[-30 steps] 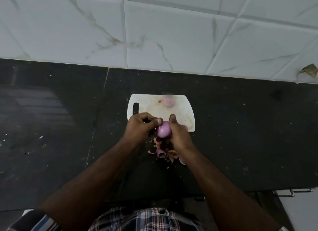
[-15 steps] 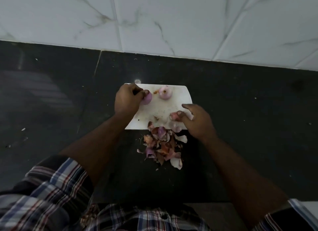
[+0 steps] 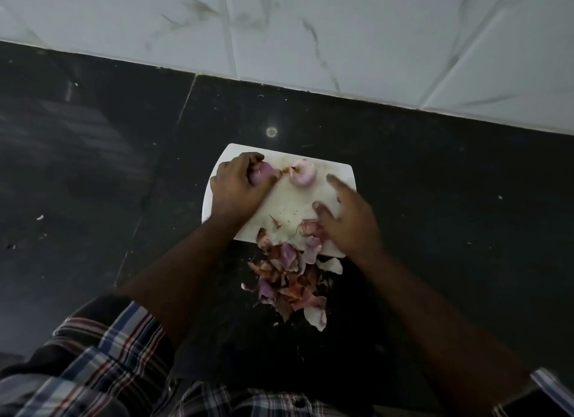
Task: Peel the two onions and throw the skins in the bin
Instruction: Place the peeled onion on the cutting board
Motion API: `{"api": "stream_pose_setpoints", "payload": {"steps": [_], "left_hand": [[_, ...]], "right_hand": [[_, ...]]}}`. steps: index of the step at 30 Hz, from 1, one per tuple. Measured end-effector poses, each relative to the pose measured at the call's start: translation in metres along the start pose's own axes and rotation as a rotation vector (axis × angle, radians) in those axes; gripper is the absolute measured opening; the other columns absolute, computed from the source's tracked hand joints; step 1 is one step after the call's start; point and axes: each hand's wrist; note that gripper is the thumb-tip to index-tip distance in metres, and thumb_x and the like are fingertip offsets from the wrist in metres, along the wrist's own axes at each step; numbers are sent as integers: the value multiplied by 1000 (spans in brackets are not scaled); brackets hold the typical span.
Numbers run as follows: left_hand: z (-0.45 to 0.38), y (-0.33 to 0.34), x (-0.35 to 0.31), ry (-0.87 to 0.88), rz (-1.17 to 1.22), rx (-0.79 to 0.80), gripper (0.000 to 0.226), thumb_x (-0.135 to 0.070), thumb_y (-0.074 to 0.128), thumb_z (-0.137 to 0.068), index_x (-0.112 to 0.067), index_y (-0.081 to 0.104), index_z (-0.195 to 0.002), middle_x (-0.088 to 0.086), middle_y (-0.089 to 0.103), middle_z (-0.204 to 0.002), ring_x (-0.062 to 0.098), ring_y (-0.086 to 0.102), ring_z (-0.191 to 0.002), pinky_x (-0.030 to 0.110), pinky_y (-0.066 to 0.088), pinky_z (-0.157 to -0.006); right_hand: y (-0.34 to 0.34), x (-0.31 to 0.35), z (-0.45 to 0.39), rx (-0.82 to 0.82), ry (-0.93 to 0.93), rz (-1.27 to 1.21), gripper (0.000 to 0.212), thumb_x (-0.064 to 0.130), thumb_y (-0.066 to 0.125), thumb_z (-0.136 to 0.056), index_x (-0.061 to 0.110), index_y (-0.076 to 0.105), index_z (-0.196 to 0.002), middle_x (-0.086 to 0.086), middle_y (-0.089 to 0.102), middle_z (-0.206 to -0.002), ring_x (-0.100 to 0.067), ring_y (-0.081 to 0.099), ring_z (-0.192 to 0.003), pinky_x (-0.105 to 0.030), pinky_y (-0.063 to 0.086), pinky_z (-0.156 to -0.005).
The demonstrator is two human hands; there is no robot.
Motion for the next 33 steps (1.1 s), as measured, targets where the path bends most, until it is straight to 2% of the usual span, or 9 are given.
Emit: {"api": "stream_pose_setpoints", "payload": {"steps": [6,10,13,17,22,25,28,30,33], "left_hand": [[0,-1,-7,84,-58,201,67,-46,64,-72,-36,52,-137,-7,53,-116,17,54,-112,49,38,-104],[-6,3,-19,63,-7,246,76,-62,70,-72,-40,49,-142,-9,52,-105,6,60,-91,44,49,-95],[-11,-3,-19,57,52,253,64,-47,79,-77,-32,58,-136,-4,55,-105,2,58,-86,32,54,-88],[-4,-26,-11,-71,503,64,35,-28,69,-93,-26,62,-126,-9,63,-116,1,64,-100,21,56,-82],[13,-24,8,-162,607,-199,34,-29,63,-97,-18,60,-129,-6,64,-122,7,64,-110,26,56,-87],[11,-17,8,-189,602,-253,35,-35,64,-95,-20,62,-126,-9,66,-119,4,64,-110,24,54,-88],[11,-18,10,-183,622,-261,38,-39,62,-93,-19,62,-125,-8,66,-119,7,64,-110,26,54,-88],[11,-18,13,-195,654,-262,39,-43,60,-93,-20,63,-124,-5,67,-119,13,66,-110,31,56,-89],[12,-20,11,-198,667,-255,42,-47,58,-92,-21,63,-123,-8,67,-117,11,66,-108,29,56,-89]], "right_hand": [[7,26,-64,34,67,-87,45,23,66,-94,15,56,-138,-1,63,-134,-15,60,-120,-15,39,-94],[15,36,-69,22,84,-365,36,11,70,-90,12,64,-126,-2,71,-113,-15,67,-107,-33,54,-96],[10,36,-74,70,126,-562,28,2,64,-93,3,66,-121,-11,72,-109,-19,70,-98,-36,60,-88],[5,22,-93,-77,-41,-122,33,18,65,-94,12,67,-126,-4,70,-123,-15,65,-113,-32,50,-103],[44,21,-87,213,-239,422,59,41,41,-102,9,35,-152,-13,25,-163,-27,16,-153,-44,9,-125],[51,31,-42,350,-385,372,59,40,35,-100,11,36,-152,-10,22,-164,-23,12,-154,-43,6,-126],[39,42,-6,548,-440,114,50,27,42,-99,11,47,-146,-7,41,-156,-16,31,-148,-29,16,-124],[28,40,-15,442,-412,33,45,24,49,-96,11,57,-138,-8,53,-147,-17,46,-139,-33,32,-118],[27,32,-70,248,-348,229,49,31,49,-99,6,52,-141,-13,47,-151,-25,37,-145,-43,28,-121]]}}
Point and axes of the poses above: each hand's wrist, its own z-axis away from the middle knuckle, its own y-axis out of the palm, x = y × z
